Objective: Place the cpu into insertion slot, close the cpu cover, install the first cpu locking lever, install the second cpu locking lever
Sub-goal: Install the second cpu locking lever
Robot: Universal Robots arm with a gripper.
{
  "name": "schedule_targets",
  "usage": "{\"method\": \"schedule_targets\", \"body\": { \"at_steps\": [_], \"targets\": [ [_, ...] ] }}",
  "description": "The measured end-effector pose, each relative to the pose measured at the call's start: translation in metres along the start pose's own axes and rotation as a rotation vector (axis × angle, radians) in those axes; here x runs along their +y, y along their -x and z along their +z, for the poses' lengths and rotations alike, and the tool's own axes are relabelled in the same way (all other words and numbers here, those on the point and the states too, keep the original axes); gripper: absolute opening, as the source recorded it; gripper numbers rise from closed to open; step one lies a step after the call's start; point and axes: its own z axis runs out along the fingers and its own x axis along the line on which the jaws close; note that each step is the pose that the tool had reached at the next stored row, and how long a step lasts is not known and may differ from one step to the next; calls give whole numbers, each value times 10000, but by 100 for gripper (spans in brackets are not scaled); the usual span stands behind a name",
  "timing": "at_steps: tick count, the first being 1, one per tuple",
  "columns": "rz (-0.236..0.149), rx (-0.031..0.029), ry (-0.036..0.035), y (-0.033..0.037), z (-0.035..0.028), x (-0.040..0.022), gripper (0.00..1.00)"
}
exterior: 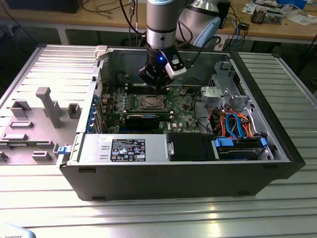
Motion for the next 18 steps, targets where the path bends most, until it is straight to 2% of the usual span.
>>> {"method": "schedule_targets", "body": {
  "at_steps": [4,7,9,11,13,14,18],
  "targets": [
    [1,0,0,0,0,-16,11],
    [0,1,-2,1,-35,-16,11],
    [-1,0,-7,2,-79,-16,11],
    [-2,-1,-6,3,-81,-29,11],
    [-1,0,-6,2,-81,-73,11],
    [1,0,-7,1,-81,-122,11],
    [0,0,-7,1,-82,-207,11]
  ]
}}
